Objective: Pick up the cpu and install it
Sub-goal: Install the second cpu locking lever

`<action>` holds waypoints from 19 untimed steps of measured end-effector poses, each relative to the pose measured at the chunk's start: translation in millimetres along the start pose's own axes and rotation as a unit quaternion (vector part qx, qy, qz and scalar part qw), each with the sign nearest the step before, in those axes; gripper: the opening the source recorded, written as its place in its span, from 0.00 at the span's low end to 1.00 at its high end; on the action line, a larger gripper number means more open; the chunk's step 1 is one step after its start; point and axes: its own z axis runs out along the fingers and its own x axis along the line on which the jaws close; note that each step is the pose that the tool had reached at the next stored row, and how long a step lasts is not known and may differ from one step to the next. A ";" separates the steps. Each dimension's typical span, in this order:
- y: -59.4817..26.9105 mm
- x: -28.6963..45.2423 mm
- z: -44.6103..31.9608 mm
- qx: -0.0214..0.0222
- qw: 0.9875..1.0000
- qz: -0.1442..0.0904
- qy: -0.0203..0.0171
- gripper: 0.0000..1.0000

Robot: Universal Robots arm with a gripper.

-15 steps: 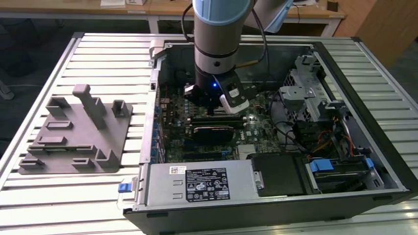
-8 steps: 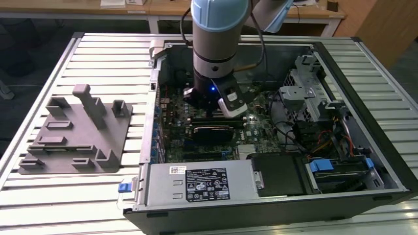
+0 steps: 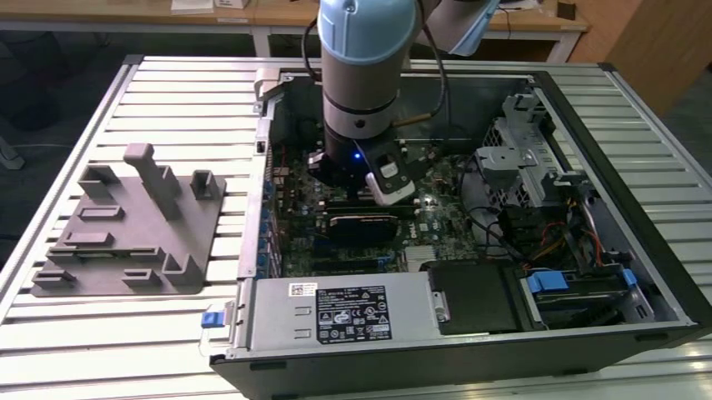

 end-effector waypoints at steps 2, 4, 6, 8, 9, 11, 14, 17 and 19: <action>-0.6 0.1 0.7 -0.011 1.000 0.000 0.001 0.11; -1.5 0.1 1.6 -0.022 1.000 0.000 0.001 0.11; -2.4 0.1 2.7 -0.026 1.000 0.000 0.001 0.11; -3.5 0.1 3.7 -0.027 1.000 0.000 0.001 0.11; -4.1 0.0 3.9 -0.027 1.000 0.000 0.001 0.11; -6.1 -0.1 4.0 -0.027 1.000 0.000 0.001 0.11; -8.9 -0.1 4.0 -0.028 1.000 0.000 0.001 0.11; -10.5 0.8 4.9 -0.031 1.000 0.000 0.001 0.11; -11.1 1.5 7.5 -0.036 0.999 0.001 0.002 0.11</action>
